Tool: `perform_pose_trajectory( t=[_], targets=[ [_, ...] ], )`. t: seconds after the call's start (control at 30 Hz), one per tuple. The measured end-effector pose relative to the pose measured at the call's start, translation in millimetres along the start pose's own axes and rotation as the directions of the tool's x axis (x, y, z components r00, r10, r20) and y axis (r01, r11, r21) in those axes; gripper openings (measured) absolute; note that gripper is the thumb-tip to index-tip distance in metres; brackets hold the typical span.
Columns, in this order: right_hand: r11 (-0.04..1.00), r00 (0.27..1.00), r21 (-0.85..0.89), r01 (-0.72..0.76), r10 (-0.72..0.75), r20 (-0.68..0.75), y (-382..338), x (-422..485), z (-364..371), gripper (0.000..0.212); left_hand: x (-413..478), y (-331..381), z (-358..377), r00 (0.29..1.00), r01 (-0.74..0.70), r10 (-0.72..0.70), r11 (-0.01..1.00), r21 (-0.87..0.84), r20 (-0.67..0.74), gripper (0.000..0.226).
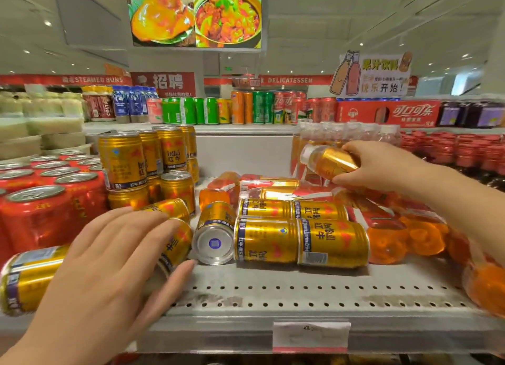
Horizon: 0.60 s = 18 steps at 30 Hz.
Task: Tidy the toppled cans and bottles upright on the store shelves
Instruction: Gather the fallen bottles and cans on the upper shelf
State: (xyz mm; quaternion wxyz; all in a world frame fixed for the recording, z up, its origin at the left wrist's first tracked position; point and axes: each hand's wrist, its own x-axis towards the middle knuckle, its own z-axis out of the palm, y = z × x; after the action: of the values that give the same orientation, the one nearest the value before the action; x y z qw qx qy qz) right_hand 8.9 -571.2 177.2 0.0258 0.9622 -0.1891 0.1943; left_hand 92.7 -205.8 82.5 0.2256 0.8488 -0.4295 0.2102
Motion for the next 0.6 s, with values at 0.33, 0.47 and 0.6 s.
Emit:
perform_pose_trajectory(
  t=[0.33,0.47,0.6],
  targets=[
    [0.991,1.000,-0.136,-0.009,0.011,0.014,4.0,10.5,4.8,0.064,60.6,70.2,3.7,0.982,-0.147,0.140,0.988,-0.049,-0.128,0.049],
    [0.989,0.999,-0.145,0.036,-0.032,0.031,16.5,24.3,10.1,0.062,82.7,84.6,18.6,0.995,-0.072,0.072,0.997,-0.005,-0.068,0.051],
    [0.977,0.993,-0.188,0.098,-0.084,0.083,26.6,43.7,19.4,0.062,102.8,90.7,30.2,1.000,0.007,-0.006,0.999,0.053,-0.022,0.051]
  ],
)
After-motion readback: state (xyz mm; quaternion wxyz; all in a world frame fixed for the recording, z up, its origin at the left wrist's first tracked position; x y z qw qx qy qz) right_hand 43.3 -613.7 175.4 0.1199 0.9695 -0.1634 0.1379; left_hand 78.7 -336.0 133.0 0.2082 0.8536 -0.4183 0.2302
